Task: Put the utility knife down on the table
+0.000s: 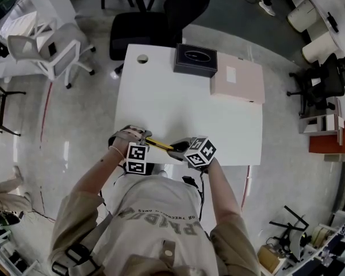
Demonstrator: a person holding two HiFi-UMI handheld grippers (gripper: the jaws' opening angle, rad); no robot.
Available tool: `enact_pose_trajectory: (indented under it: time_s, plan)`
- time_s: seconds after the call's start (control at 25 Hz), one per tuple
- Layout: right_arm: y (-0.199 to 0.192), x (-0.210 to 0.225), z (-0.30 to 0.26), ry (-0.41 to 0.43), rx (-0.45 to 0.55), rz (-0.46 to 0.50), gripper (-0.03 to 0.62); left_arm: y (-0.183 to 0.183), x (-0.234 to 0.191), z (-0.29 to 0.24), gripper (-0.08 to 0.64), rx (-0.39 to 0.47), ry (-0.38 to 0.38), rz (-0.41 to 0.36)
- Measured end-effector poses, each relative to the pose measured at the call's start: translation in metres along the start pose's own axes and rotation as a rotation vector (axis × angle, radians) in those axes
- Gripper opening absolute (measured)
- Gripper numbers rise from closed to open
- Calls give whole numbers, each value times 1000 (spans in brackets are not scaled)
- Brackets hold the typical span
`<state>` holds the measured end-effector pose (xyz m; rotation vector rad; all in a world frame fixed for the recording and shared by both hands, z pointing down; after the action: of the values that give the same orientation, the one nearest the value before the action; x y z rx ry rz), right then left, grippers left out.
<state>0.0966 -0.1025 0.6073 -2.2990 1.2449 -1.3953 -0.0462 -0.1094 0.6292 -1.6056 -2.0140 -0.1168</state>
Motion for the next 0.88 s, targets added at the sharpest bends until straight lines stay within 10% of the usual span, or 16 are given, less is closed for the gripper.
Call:
enact_pose_trajectory:
  time_s: [0.88]
  plan:
    - [-16,2,-44,-341,-402,424,121,-7,6,-32,173,-65,-211,44]
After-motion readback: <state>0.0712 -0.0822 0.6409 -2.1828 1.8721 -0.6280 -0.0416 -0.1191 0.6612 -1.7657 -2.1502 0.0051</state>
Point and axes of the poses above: the fingertips, and each gripper's own axes: z backward along the fingers, x to its right, y out of its top, the point moved 8 cm from there along z, backward along the fingers, and after that the axes turned 10 degrees about y, right-handed, at the moved point
